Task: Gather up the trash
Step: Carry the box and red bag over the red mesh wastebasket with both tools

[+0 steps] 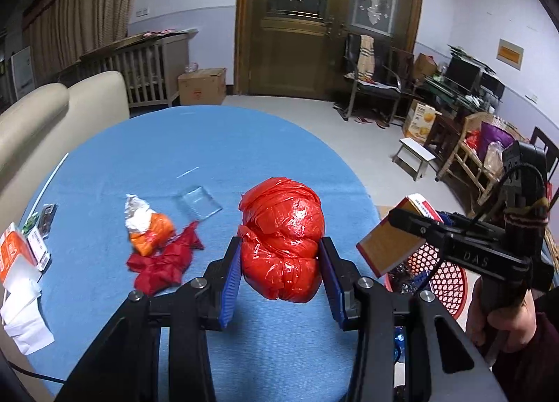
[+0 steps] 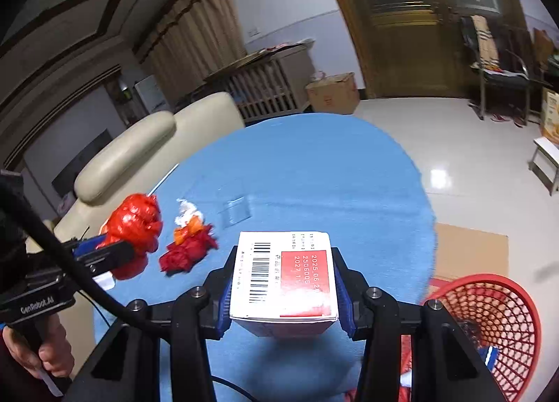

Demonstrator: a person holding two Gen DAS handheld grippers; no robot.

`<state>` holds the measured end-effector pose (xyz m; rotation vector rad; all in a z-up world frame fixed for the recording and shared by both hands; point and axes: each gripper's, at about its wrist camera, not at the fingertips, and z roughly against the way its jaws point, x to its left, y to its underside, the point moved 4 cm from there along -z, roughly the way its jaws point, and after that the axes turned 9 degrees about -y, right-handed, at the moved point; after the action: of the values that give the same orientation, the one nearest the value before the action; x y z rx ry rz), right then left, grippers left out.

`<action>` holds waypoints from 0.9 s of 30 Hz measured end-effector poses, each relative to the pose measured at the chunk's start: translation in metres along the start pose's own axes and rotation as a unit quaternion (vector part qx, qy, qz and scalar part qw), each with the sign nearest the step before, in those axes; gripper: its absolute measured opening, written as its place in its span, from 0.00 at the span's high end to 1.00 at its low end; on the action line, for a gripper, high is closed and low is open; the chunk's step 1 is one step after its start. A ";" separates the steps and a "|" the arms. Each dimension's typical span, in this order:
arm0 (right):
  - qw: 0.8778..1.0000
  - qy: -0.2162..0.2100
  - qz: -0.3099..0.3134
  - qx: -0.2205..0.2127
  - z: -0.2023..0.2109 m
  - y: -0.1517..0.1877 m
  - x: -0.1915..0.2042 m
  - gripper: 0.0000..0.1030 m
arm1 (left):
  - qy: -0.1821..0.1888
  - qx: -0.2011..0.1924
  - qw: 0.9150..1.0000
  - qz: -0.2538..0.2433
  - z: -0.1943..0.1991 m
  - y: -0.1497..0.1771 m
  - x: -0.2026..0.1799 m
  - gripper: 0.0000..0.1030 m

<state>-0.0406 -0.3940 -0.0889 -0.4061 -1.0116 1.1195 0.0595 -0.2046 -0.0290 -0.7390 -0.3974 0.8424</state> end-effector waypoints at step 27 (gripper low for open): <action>0.993 0.068 -0.086 -0.036 0.086 0.019 -0.108 0.52 | 0.068 0.021 0.994 -0.085 -0.016 -0.006 -0.121 0.57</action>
<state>-0.1310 -0.4983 -0.1079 -0.4389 -0.9491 0.8917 -0.0022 -0.3093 -0.0392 -0.7082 -0.3160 0.6344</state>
